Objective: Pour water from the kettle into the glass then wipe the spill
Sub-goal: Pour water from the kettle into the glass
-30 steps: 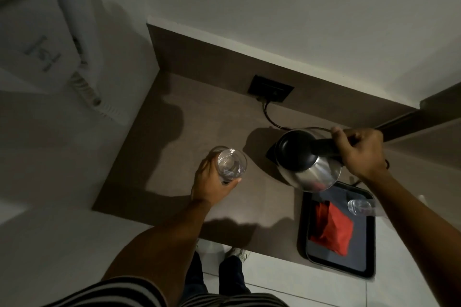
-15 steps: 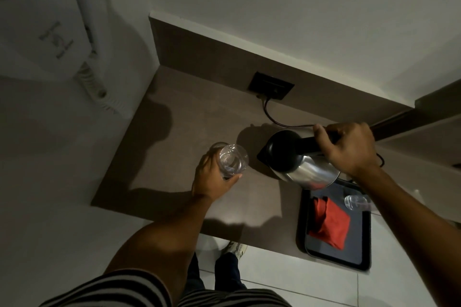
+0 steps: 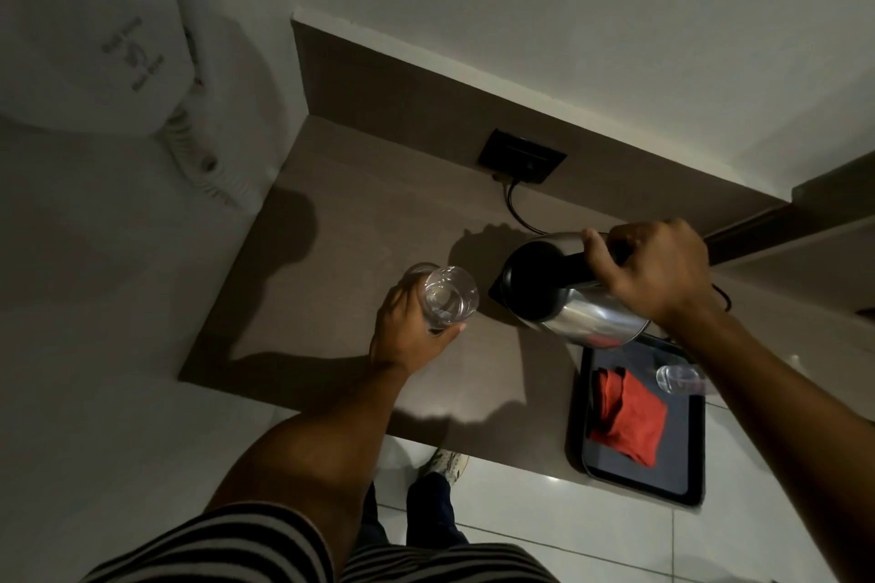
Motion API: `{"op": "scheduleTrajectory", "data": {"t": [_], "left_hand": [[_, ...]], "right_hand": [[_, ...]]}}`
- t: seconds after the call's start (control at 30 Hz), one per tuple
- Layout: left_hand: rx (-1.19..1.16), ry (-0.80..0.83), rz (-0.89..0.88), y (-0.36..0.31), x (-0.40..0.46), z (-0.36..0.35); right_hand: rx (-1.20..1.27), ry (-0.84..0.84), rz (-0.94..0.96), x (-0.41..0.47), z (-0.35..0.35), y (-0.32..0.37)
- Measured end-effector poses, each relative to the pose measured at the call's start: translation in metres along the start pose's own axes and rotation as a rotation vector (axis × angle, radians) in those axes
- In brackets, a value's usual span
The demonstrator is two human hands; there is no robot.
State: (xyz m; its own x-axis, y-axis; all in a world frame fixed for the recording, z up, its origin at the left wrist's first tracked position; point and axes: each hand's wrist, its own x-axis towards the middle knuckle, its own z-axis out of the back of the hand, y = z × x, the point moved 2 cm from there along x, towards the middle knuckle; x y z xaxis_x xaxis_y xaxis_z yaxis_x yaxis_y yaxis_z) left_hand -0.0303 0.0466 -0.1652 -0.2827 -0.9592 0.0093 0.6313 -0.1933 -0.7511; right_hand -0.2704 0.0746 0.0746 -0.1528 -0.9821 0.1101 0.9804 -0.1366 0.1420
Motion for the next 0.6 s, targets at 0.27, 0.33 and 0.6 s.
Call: {"op": "scheduleTrajectory", "data": {"t": [0.27, 0.33, 0.6], "left_hand": [[0.0, 0.017, -0.02, 0.0006, 0.0008, 0.0005], [0.003, 0.019, -0.019, 0.0011, 0.0006, 0.0004], [0.005, 0.013, -0.008, -0.0004, -0.0007, 0.0008]], "right_hand": [[-0.039, 0.009, 0.04, 0.0014, 0.0016, 0.0079], [-0.048, 0.008, 0.047, 0.0019, 0.0019, 0.0083], [-0.064, 0.009, 0.059, 0.0042, 0.0045, 0.0094]]}}
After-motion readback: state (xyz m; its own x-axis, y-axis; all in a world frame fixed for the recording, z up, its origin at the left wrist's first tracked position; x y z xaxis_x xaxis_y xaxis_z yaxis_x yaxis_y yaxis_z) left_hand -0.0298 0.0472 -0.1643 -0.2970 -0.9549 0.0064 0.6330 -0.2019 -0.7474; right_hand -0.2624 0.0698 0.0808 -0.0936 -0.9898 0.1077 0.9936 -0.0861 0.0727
